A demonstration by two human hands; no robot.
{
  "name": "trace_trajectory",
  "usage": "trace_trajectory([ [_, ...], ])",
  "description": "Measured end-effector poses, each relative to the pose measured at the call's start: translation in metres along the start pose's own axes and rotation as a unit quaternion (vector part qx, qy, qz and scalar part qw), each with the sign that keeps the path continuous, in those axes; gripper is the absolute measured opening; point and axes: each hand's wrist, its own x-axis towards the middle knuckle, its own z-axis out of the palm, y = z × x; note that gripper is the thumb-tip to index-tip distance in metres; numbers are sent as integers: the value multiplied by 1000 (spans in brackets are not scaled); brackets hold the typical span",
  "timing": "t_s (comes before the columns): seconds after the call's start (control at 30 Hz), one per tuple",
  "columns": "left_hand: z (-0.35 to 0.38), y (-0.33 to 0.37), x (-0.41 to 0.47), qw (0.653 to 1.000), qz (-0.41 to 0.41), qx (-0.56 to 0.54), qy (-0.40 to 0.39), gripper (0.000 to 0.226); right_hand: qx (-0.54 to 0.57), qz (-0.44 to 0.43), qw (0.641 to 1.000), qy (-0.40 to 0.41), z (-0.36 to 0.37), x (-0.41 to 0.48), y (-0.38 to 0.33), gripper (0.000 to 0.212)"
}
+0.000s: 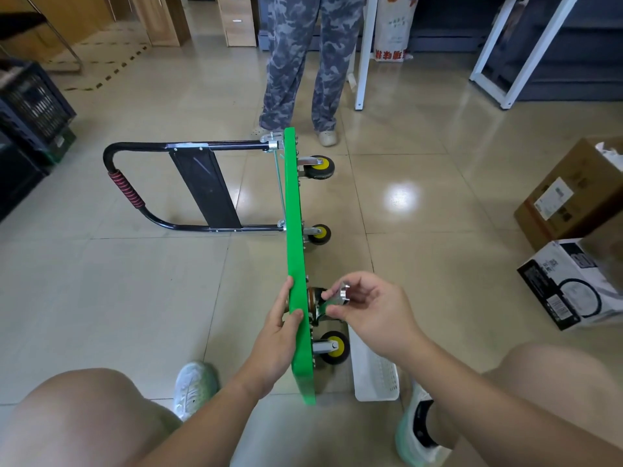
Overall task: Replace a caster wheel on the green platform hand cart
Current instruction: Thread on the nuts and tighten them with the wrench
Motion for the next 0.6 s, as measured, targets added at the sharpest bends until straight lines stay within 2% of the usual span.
trace_trajectory([
  [0.37,0,2,-3,1000,5,-11,-15,57,-39,-18,998,-38,18,-8,23,30],
  [0.6,-1,-1,-1,1000,0,-6,0,59,-70,-12,997,8,23,32,8,33],
])
